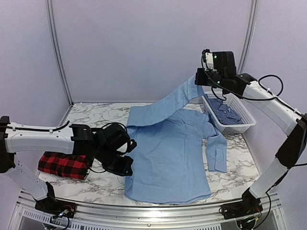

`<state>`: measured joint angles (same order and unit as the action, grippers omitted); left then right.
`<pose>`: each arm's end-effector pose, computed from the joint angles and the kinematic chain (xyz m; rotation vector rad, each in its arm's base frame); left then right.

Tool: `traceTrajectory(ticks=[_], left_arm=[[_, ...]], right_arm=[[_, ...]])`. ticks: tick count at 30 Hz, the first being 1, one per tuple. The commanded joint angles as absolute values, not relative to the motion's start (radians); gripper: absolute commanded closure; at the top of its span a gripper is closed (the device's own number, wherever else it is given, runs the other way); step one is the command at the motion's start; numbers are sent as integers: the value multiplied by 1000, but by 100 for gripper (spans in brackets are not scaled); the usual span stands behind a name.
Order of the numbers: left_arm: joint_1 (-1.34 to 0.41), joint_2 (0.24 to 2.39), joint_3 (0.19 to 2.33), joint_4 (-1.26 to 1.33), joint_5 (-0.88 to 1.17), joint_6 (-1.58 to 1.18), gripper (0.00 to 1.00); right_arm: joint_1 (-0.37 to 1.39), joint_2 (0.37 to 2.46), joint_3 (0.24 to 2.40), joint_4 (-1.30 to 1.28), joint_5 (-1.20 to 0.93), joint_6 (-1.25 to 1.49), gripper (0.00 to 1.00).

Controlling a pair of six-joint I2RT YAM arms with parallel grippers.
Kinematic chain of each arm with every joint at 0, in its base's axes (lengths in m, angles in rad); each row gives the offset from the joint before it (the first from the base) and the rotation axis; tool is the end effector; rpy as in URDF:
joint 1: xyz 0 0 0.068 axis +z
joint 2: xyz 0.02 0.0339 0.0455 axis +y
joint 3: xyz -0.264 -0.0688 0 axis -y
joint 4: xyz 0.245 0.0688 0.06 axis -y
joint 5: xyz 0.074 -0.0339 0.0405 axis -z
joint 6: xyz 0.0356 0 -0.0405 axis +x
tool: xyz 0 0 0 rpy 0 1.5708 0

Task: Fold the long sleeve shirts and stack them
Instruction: Fold the flattened shirt at the center of the board.

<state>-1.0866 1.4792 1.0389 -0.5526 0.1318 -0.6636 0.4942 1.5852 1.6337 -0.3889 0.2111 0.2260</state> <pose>0.1368 -0.2701 0.2347 0.6353 2.6999 -0.7501 0.3277 0.1681 0.4130 -0.1135 1.9102 0.2860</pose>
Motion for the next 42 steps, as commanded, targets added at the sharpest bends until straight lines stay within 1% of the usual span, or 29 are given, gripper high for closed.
traceTrajectory(ticks=[1, 10, 18, 36, 42], left_arm=[[-1111, 1519, 1102, -595, 182, -598, 100], [-1154, 1619, 1211, -603, 257, -540, 100], [-1161, 1677, 1230, -603, 299, -524, 100], [-1163, 1759, 1239, -597, 316, -511, 100], [-1163, 1793, 1222, -567, 329, -515, 97]], right_arm=[[443, 1495, 1622, -415, 278, 179, 100], [359, 1410, 1560, -445, 323, 152, 100], [347, 1385, 1532, -465, 359, 141, 100], [347, 1368, 1499, -474, 300, 142, 100], [348, 1354, 1447, -455, 236, 158, 100]])
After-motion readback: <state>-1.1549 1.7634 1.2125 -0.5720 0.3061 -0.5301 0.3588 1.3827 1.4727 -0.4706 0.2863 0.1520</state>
